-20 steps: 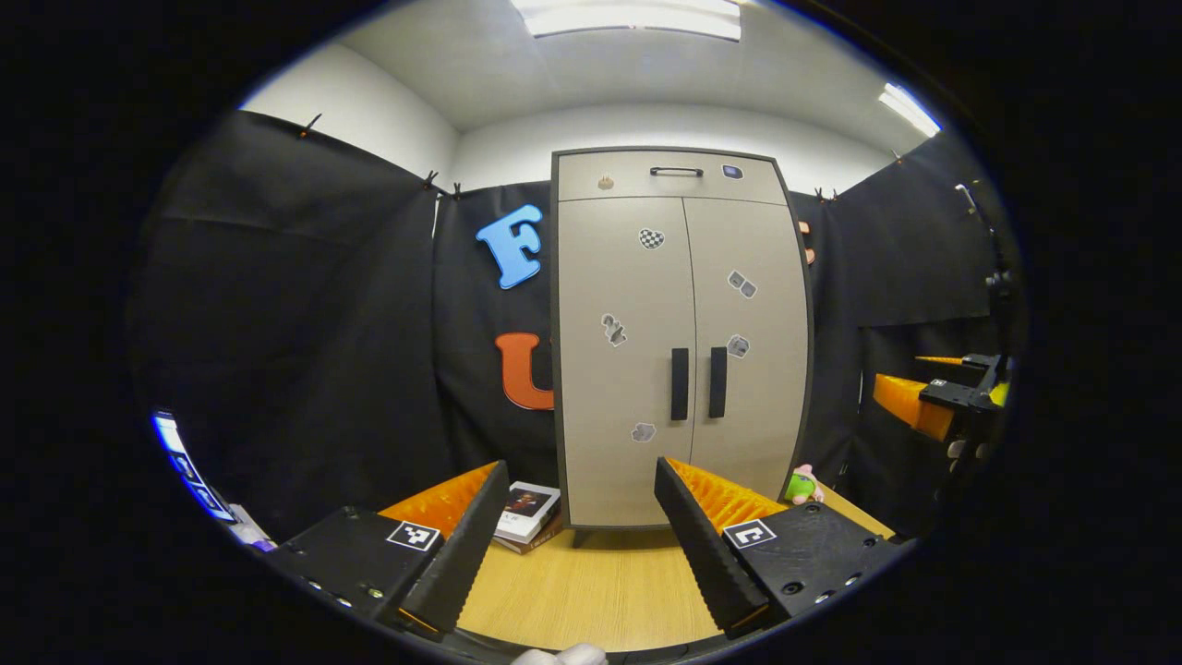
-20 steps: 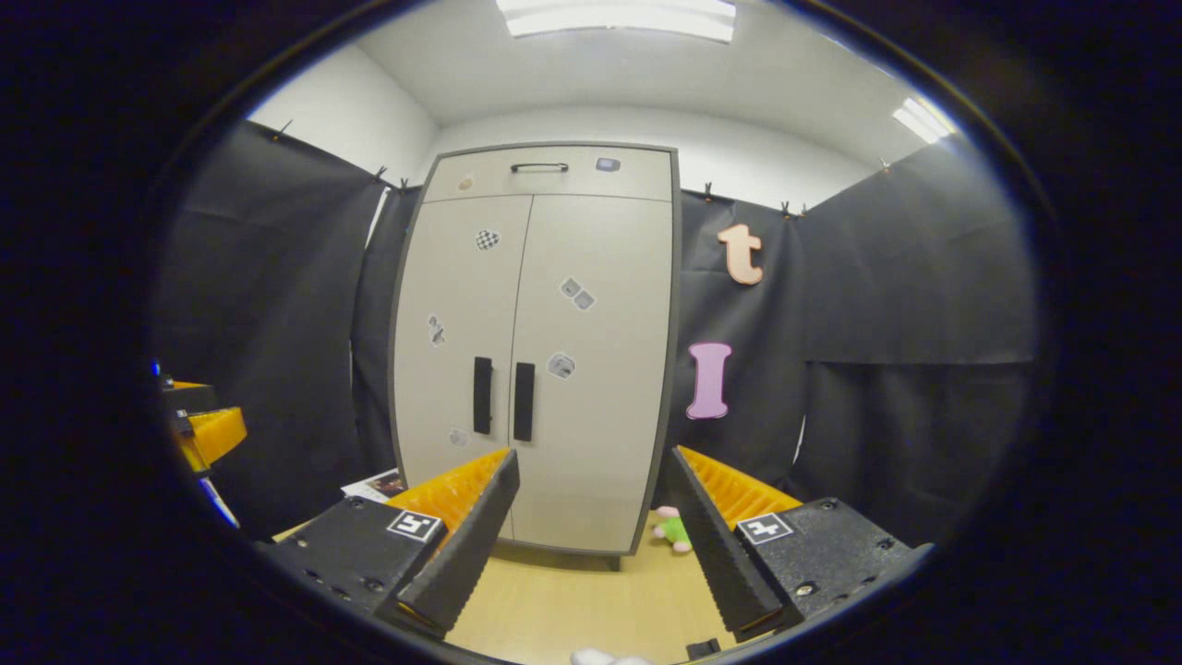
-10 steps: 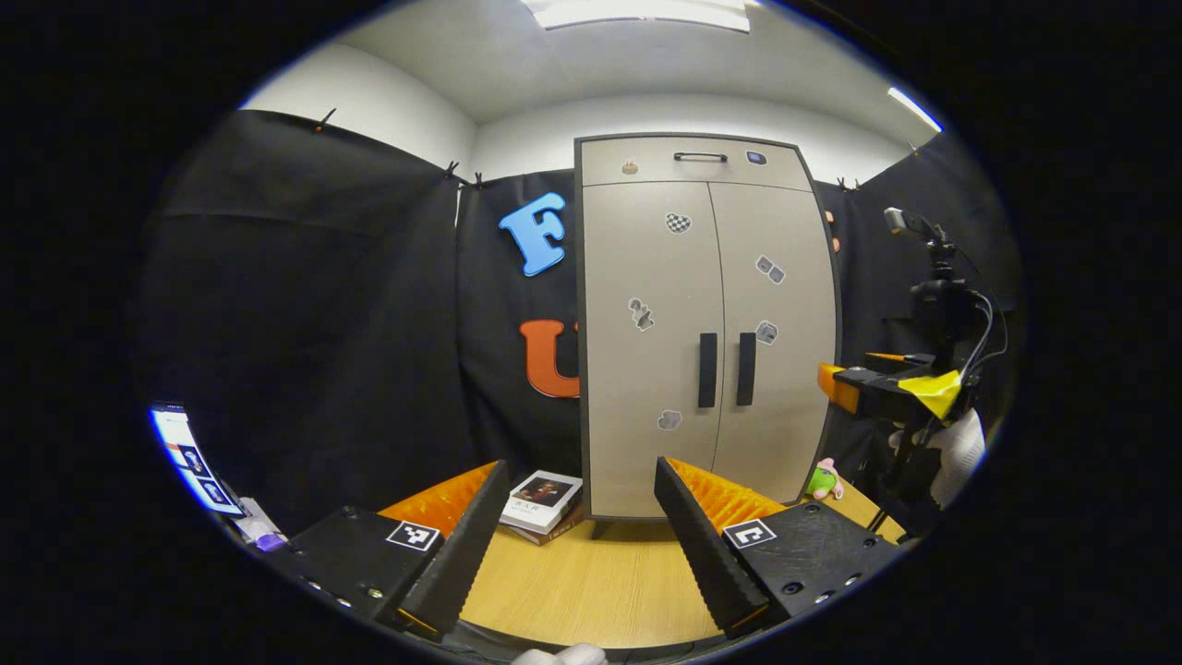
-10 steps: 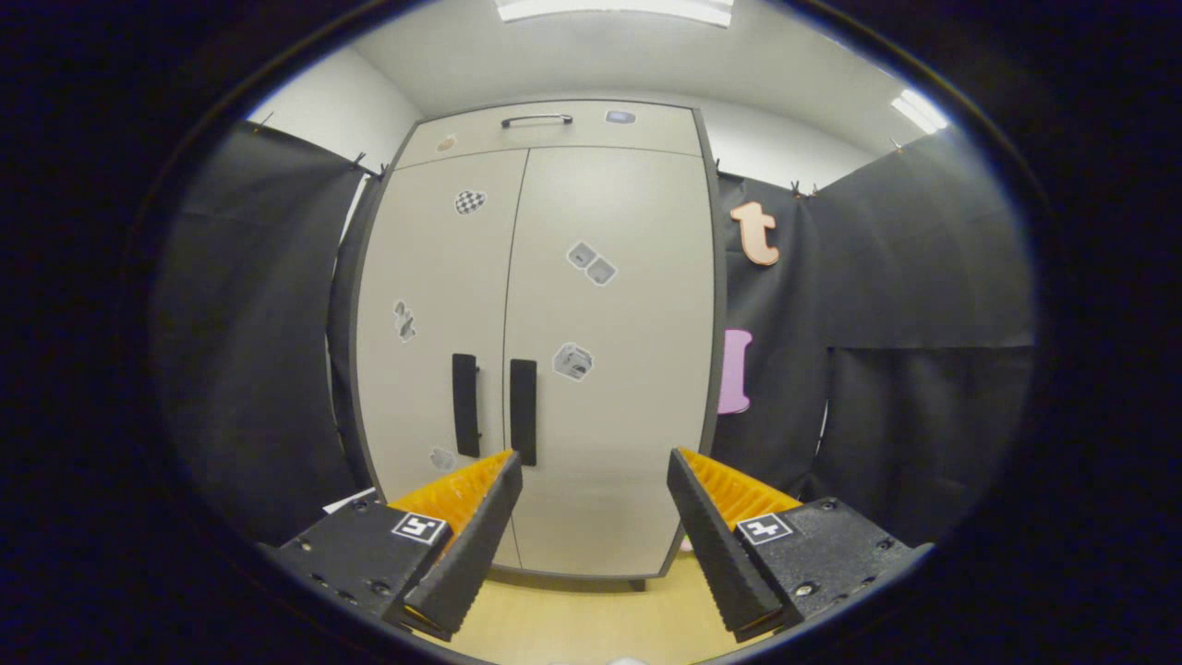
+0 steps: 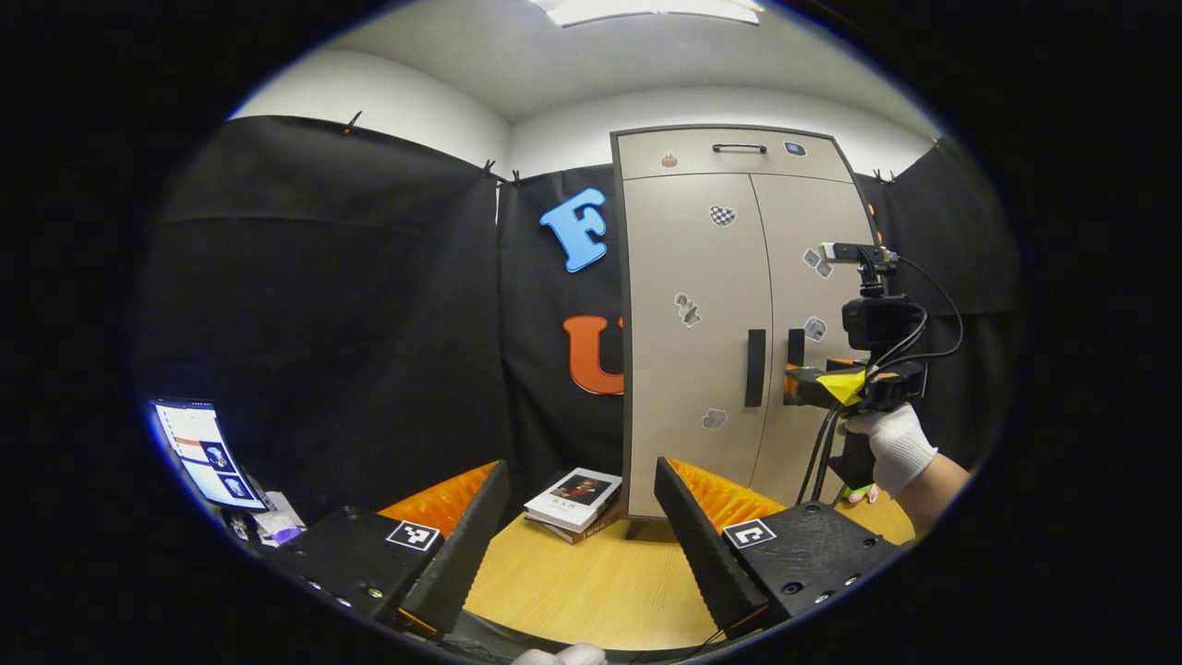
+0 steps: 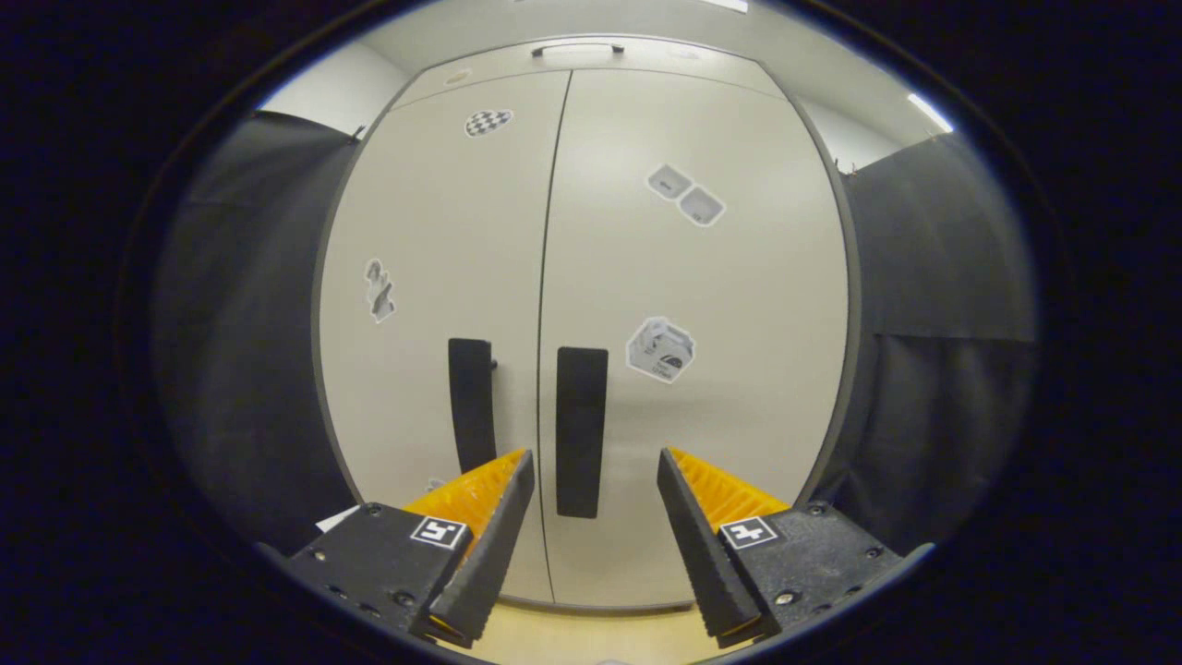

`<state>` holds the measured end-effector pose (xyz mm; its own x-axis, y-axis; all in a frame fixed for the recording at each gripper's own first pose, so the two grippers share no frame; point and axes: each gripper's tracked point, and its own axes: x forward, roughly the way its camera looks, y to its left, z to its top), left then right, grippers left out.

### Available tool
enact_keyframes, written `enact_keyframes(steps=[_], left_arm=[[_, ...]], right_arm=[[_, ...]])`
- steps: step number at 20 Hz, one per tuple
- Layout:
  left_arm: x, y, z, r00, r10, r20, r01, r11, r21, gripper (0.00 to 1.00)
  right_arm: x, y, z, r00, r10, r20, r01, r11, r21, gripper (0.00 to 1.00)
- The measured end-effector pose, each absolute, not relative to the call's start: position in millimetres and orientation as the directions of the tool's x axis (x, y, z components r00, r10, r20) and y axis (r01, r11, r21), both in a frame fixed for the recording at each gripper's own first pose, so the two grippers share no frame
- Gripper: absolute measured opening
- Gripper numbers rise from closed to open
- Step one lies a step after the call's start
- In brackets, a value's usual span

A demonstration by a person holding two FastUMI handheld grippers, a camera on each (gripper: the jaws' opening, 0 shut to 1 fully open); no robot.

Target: Open the right door of the double-door shoe cabinet with the right hand, and open the left door with the left hand.

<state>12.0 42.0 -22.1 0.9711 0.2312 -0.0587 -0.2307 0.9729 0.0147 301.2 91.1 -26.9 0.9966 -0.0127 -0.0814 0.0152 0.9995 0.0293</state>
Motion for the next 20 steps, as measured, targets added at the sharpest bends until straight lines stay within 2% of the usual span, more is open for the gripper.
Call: enact_keyframes(steps=[5,7,11,13,14,15,20], left_arm=[[16,46,-22,0.961,0.271,-0.061,-0.27,0.963,0.015,0.95],[17,47,-23,0.957,0.282,-0.063,-0.281,0.959,0.015,0.95],[17,48,-25,0.953,0.292,-0.075,-0.292,0.956,0.014,0.95],[17,48,-25,0.954,0.291,-0.074,-0.292,0.957,0.008,0.96],[16,47,-25,0.954,0.291,-0.074,-0.291,0.957,0.008,0.96],[16,48,-26,0.954,0.291,-0.074,-0.291,0.957,0.008,0.96],[6,52,-28,0.955,0.289,-0.073,-0.29,0.957,-0.003,0.95]], right_arm=[[342,95,-47,0.988,-0.01,-0.152,0.013,1.0,0.023,0.77],[347,92,-44,0.99,-0.022,-0.137,0.025,0.999,0.023,0.72],[350,95,-42,0.992,-0.03,-0.121,0.036,0.998,0.044,0.55],[350,99,-44,0.992,-0.018,-0.124,0.025,0.998,0.053,0.49],[351,100,-44,0.992,-0.022,-0.125,0.028,0.998,0.05,0.41],[350,99,-44,0.991,-0.022,-0.13,0.028,0.999,0.046,0.37],[344,99,-45,0.989,-0.001,-0.151,0.009,0.999,0.05,0.29]])
